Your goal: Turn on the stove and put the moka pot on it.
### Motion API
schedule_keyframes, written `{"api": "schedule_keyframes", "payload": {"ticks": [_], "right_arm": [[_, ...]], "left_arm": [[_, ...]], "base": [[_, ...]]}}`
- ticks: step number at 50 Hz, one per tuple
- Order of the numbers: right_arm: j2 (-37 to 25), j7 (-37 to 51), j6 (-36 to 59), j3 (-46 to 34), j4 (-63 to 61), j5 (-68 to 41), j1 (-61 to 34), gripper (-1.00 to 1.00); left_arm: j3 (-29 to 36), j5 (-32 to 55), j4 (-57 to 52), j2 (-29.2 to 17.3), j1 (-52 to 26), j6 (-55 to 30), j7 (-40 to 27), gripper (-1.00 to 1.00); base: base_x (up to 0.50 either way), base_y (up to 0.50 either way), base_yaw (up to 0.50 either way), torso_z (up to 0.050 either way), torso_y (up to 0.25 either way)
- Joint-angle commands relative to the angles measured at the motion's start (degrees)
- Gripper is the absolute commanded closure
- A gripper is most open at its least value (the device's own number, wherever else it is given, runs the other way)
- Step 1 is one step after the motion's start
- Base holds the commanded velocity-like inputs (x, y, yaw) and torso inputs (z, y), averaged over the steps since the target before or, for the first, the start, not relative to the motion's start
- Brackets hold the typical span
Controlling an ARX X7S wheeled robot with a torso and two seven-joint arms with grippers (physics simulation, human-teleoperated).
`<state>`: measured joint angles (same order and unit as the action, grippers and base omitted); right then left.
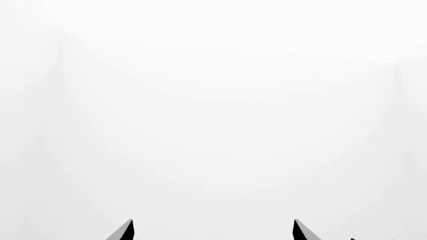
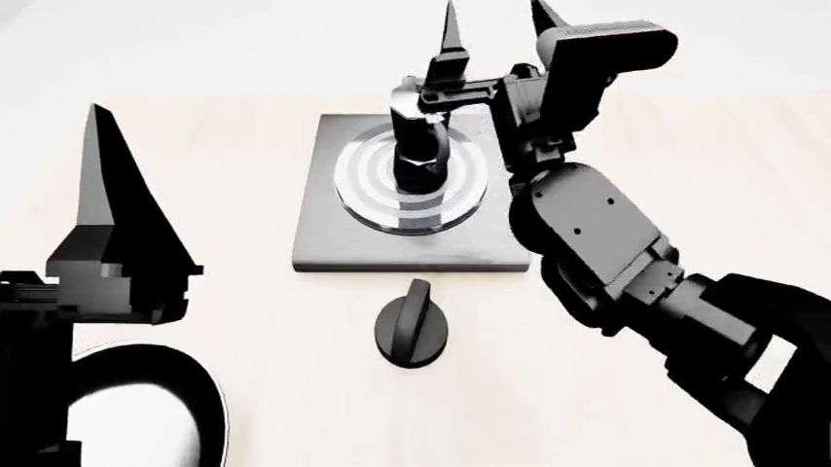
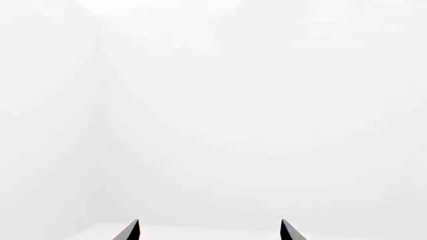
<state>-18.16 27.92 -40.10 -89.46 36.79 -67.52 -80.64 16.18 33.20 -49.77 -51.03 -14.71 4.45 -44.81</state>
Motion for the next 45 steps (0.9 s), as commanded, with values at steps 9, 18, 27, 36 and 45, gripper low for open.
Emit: {"api": "schedule_keyframes", "payload": {"ticks": [9,18,27,36,45], "right_arm": [[-18.1,31.8,12.9,-2.1,-34.2,14.3,-17.5,-1.00],[-27.7,42.8,24.9,-3.2,-52.1,22.3,-26.9,-1.00],[-36.1,47.7,33.9,-1.6,-66.8,24.4,-35.0,-1.00],[-44.0,54.7,46.4,-0.6,-85.1,31.1,-41.4,-1.00],[-48.3,55.8,52.0,1.9,-94.3,29.7,-45.4,-1.00]], "left_arm": [[0.2,1.0,-2.9,-0.3,-13.8,-7.1,0.2,-1.00],[-0.4,1.9,-4.0,-0.7,-20.6,-9.3,0.7,-1.00],[-1.2,4.5,-7.9,-1.9,-27.4,-12.7,-0.5,-1.00],[4.9,-0.8,-10.2,-8.3,-29.5,-3.8,-5.7,-1.00],[28.3,-5.8,-10.2,-23.9,-44.5,11.3,-21.7,-1.00]], "base": [[0.00,0.00,0.00,0.000,0.000],[0.00,0.00,0.00,0.000,0.000],[0.00,0.00,0.00,0.000,0.000],[0.00,0.00,0.00,0.000,0.000],[0.00,0.00,0.00,0.000,0.000]]}}
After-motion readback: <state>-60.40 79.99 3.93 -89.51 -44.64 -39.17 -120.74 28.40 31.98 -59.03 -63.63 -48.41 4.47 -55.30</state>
